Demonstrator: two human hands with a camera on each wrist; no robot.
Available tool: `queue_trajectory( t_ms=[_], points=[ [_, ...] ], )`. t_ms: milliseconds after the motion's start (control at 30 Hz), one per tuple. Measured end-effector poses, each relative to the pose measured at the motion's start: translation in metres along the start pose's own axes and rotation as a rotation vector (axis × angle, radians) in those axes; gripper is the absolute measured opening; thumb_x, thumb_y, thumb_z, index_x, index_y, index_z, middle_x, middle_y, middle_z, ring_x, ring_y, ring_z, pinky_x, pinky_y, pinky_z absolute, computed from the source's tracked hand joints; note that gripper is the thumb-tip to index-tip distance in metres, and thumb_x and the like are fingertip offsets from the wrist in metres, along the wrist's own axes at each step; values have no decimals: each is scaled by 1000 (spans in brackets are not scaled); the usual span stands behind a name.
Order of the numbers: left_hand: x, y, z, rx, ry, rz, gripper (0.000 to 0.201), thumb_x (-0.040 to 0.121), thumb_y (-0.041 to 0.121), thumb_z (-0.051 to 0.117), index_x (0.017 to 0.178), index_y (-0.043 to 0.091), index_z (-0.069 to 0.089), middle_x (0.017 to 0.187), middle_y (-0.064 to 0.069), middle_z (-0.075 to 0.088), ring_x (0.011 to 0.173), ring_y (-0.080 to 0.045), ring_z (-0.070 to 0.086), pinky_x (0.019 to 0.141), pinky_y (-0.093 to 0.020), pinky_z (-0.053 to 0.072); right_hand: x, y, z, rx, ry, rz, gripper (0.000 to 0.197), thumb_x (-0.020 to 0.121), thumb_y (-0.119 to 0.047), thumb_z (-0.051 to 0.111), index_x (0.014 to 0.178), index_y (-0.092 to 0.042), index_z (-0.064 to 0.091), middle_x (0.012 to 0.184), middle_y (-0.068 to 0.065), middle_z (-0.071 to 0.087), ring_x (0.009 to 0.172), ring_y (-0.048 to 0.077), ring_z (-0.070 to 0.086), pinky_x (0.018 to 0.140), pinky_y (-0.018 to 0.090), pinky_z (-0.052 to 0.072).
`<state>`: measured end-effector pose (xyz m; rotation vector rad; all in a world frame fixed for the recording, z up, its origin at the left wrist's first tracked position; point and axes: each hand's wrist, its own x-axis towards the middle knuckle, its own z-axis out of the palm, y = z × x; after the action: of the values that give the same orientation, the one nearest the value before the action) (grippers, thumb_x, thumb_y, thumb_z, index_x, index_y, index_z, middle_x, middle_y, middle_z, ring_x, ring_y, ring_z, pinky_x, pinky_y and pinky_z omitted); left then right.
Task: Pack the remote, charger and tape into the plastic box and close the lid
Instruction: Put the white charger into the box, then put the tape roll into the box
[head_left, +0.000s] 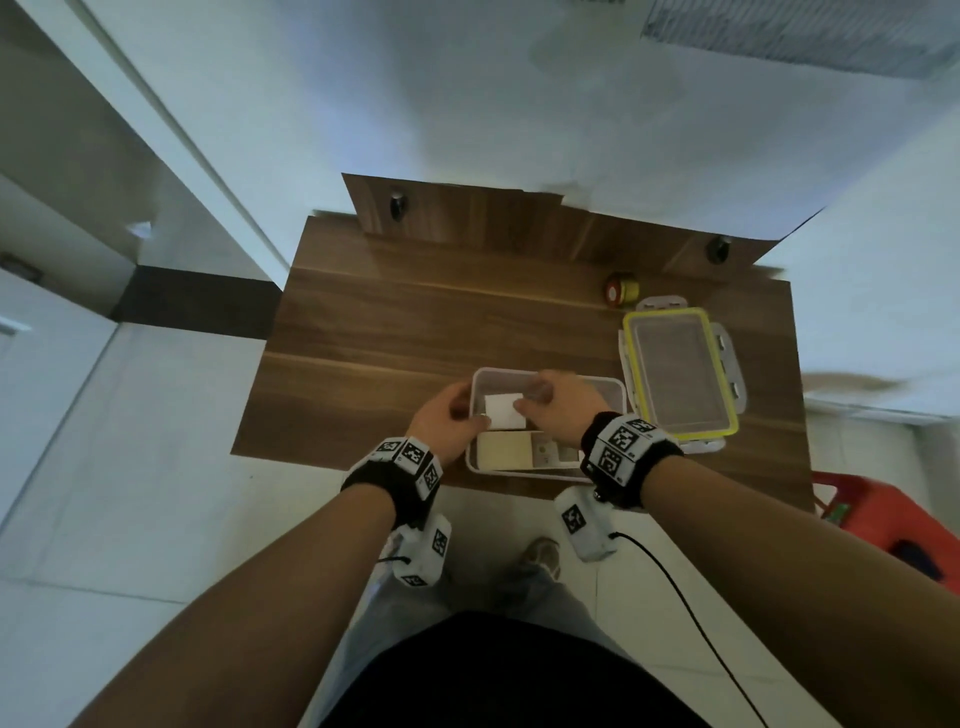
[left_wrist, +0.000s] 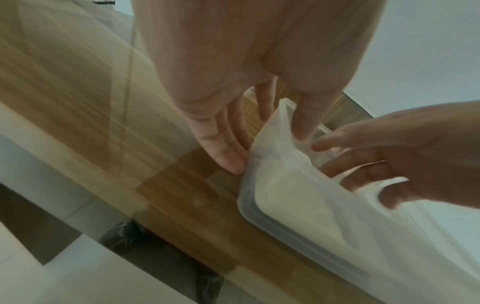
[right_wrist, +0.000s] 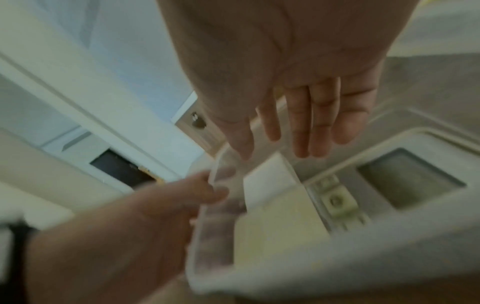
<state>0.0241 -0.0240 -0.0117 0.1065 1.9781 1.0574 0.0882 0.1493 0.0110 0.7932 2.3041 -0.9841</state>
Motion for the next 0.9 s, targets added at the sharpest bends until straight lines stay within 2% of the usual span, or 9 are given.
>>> queue_trajectory(
  t_ms=[167, 233, 367, 500, 567, 667, 767, 833, 900],
  points=[
    [15, 20, -9, -91, 32, -84, 55, 83, 40, 67, 134, 36, 48, 126, 2, 54, 113, -23, 53, 98, -50, 47, 4, 14, -58, 146, 184, 8, 31, 86, -43, 64, 105, -19, 68, 106, 0, 69, 98, 19, 65, 89, 37, 54],
    [21, 23, -9, -111, 27, -122, 52, 78, 56, 62, 126, 37, 55, 132, 1, 55, 116, -26, 53, 100, -52, 45, 11, 25, -81, 147, 241, 50, 29, 86, -43, 63, 103, -20, 68, 100, 0, 68, 95, 22, 66, 84, 36, 54],
    [38, 22, -2, -198, 33, -279, 87, 54, 88, 51, 120, 31, 60, 129, -3, 59, 117, -30, 55, 103, -54, 39, 32, 47, -125, 94, 368, 143, 29, 86, -35, 65, 112, -21, 68, 118, 7, 68, 108, 28, 64, 88, 34, 51],
    [35, 27, 0, -210, 8, -353, 54, 75, 72, 52, 96, 25, 65, 102, -5, 64, 98, -26, 59, 102, -50, 40, 64, 54, -144, -48, 355, 104, 50, 88, -21, 61, 137, -24, 53, 139, 8, 58, 124, 31, 56, 103, 37, 45],
    [36, 27, 1, -181, 25, -319, 34, 87, 59, 50, 85, 27, 60, 94, -2, 61, 88, -21, 57, 100, -45, 43, 82, 52, -143, -155, 294, 44, 53, 90, -27, 56, 142, -24, 48, 144, 12, 52, 129, 33, 51, 109, 39, 40],
    [40, 27, 3, -110, 49, -269, 32, 92, 54, 45, 100, 26, 58, 111, -5, 59, 92, -21, 56, 92, -40, 46, 97, 48, -136, -251, 194, -1, 50, 94, -31, 51, 143, -20, 47, 152, 11, 44, 139, 33, 40, 116, 36, 31],
    [42, 26, 4, -68, 60, -266, 44, 90, 58, 42, 112, 24, 59, 122, -7, 58, 99, -23, 56, 95, -40, 44, 105, 50, -130, -259, 153, -3, 50, 92, -27, 54, 142, -18, 50, 152, 10, 44, 136, 33, 45, 113, 35, 35],
    [41, 26, 5, -35, 62, -285, 56, 90, 60, 39, 124, 20, 58, 126, -9, 57, 96, -23, 54, 90, -38, 42, 100, 51, -128, -207, 226, 18, 45, 90, -25, 57, 135, -23, 57, 145, 9, 52, 128, 32, 52, 109, 38, 41],
    [40, 26, 5, -45, 67, -297, 60, 88, 62, 40, 129, 21, 56, 133, -12, 56, 107, -28, 56, 97, -41, 42, 89, 53, -127, -57, 360, 48, 33, 88, -27, 58, 120, -29, 66, 129, 4, 64, 114, 28, 60, 100, 41, 48]
  ],
)
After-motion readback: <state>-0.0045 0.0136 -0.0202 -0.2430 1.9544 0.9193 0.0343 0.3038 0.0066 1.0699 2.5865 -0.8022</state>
